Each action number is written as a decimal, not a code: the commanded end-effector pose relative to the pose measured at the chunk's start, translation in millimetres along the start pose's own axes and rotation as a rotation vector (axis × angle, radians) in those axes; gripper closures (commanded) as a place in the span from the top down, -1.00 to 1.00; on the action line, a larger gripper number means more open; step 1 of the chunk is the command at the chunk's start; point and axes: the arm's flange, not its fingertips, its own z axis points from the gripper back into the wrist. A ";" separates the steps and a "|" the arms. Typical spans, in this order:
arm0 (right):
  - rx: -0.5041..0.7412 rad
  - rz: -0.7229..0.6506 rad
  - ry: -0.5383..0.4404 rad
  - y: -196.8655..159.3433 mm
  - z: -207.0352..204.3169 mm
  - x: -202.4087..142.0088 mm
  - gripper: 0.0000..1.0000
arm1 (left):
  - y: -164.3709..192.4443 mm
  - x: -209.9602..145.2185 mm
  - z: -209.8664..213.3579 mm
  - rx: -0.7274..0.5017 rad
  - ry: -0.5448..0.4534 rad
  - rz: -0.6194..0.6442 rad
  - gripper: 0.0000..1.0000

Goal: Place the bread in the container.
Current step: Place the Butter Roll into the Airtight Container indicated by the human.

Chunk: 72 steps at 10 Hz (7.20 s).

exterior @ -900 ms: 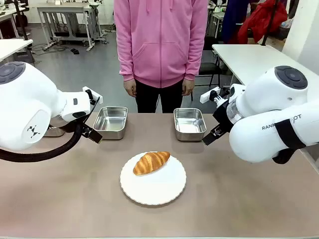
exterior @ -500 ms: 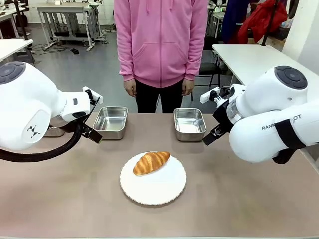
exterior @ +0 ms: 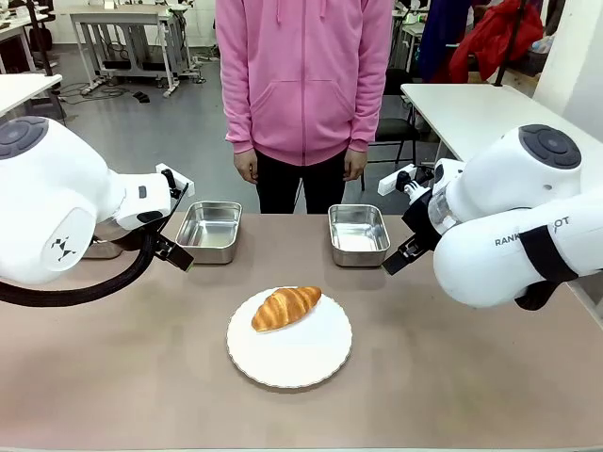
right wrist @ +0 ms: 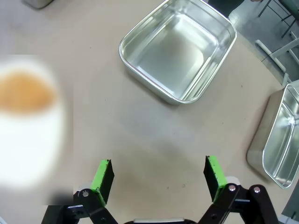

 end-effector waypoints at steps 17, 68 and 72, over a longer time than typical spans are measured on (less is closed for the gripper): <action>0.192 0.048 -0.284 -221.0 184.0 -39.9 1.00 | 263.8 -20.7 169.3 -0.402 -0.082 -0.225 1.00; 0.299 0.024 -0.428 -301.3 228.9 -62.1 1.00 | 321.9 -29.2 221.1 -0.476 -0.362 -0.141 1.00; 0.299 0.024 -0.428 -301.3 228.9 -62.1 1.00 | 321.9 -29.2 221.1 -0.476 -0.362 -0.141 1.00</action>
